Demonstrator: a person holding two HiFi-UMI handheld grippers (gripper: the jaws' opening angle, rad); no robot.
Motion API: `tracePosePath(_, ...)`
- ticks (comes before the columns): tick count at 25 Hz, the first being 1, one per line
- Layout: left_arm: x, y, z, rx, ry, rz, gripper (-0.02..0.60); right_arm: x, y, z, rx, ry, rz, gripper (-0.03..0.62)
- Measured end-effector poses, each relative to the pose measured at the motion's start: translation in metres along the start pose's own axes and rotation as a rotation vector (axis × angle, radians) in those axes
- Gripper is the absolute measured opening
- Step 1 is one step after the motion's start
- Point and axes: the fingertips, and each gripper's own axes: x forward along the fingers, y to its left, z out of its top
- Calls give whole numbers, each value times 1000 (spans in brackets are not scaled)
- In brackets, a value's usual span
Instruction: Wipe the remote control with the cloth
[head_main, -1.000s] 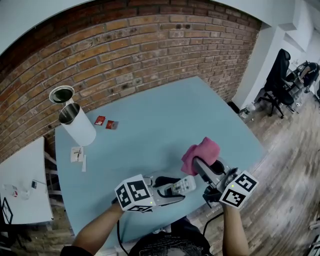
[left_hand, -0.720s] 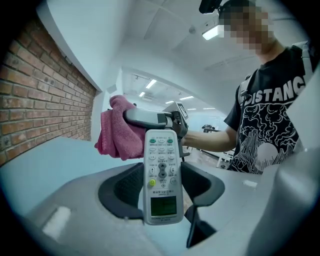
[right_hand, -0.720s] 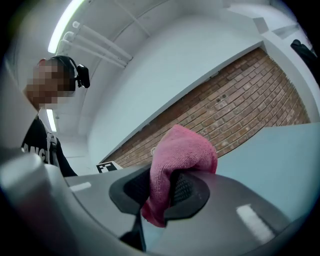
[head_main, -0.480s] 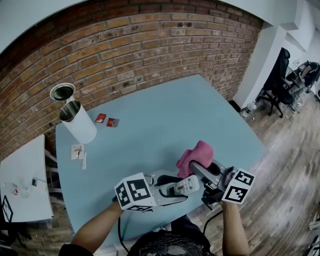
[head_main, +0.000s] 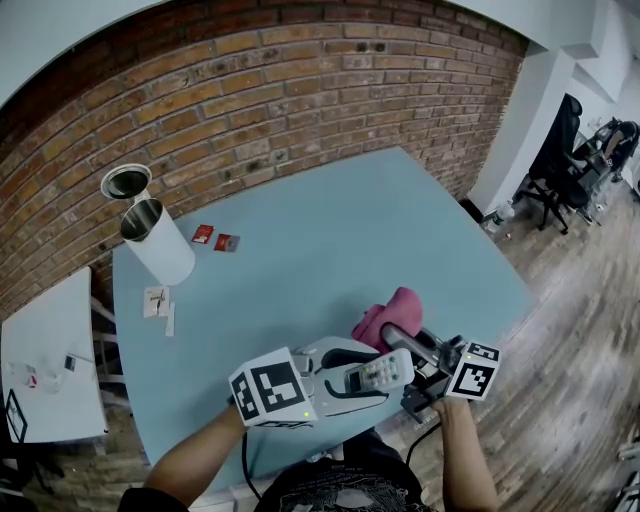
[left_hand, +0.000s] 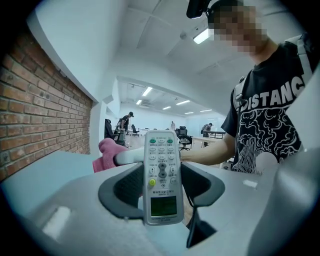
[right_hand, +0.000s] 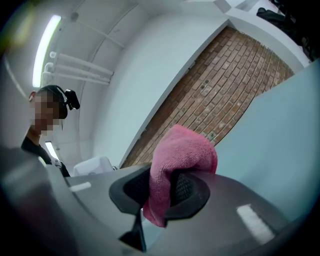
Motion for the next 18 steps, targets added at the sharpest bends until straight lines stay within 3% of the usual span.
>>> tracePosePath(8,2,-4,11,38,-19,-2,238,6,7,-11,98,-14,98,61)
tracePosePath(18,3,-8,25,82,-32,10,238,16,3,-40,187,46,136,61)
